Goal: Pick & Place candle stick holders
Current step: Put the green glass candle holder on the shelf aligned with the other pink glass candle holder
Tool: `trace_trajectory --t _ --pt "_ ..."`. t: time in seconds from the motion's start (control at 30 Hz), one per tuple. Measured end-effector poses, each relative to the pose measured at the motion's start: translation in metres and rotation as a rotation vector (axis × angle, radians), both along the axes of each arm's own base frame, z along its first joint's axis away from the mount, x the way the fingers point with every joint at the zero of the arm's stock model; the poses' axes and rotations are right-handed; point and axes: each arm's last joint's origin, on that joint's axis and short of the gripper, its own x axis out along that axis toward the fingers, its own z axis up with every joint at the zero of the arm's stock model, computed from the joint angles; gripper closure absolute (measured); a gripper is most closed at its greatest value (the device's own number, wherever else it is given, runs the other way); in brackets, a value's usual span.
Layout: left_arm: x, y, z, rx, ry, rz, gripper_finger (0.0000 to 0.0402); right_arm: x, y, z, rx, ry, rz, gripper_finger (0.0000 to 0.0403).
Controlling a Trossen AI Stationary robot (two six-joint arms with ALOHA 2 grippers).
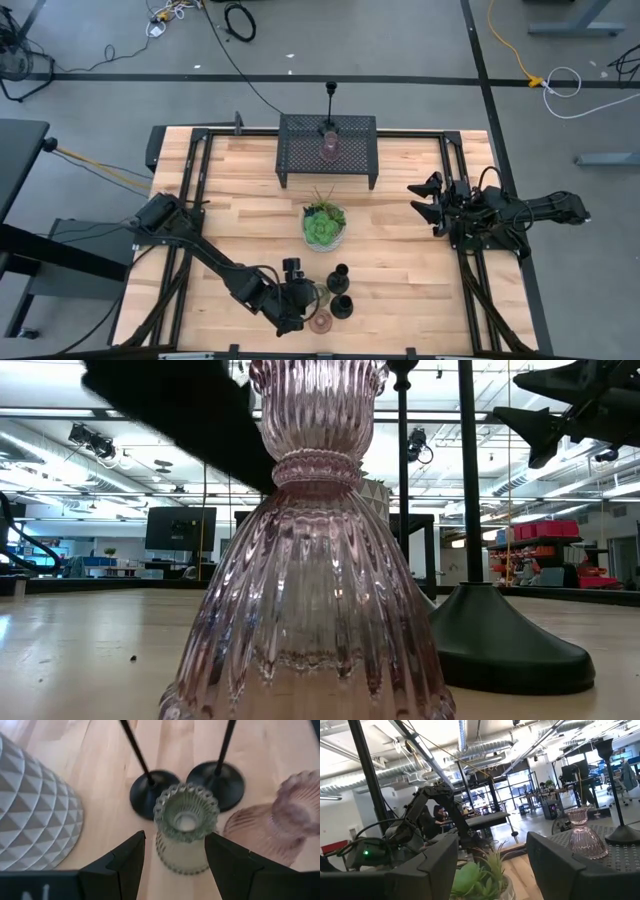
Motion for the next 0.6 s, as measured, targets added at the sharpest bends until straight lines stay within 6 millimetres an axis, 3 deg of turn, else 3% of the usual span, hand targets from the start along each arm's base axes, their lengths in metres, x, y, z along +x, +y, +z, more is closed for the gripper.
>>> trace_trajectory --t 0.43,0.6 --pt "0.016 0.002 -0.005 -0.029 -0.045 -0.055 0.0193 0.0 0.0 0.0 0.0 0.001 0.0 0.0167" --pt "0.022 0.006 -0.017 -0.058 -0.005 -0.069 0.0201 0.0 0.0 0.0 0.0 0.002 0.0 0.0167"
